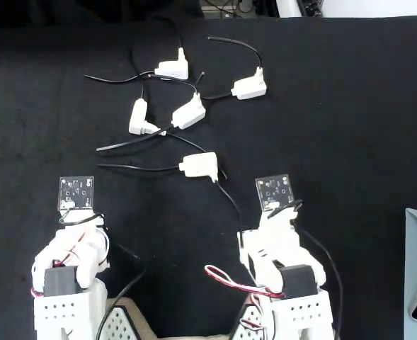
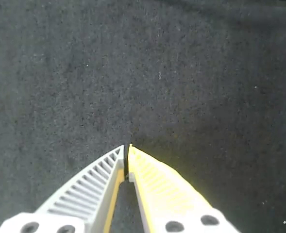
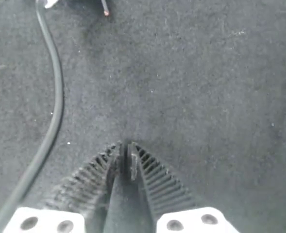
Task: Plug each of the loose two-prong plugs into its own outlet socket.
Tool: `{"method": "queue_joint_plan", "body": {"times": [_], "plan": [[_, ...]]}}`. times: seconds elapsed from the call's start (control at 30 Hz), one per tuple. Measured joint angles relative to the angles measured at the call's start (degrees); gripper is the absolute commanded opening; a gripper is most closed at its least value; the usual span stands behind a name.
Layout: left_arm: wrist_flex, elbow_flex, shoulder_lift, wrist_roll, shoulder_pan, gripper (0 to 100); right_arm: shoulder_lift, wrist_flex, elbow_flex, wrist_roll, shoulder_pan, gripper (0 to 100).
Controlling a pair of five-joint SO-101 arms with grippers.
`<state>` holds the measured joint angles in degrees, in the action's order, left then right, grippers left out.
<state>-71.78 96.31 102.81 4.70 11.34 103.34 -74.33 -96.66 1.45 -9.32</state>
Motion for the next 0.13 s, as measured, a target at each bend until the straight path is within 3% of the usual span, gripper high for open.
{"method": "queue_joint_plan", "body": {"times": [0.13], "plan": [[0.00,0.00,0.00,0.00,0.00,3,0.00,0.00,0.00,0.00,0.00,1.3]]}}
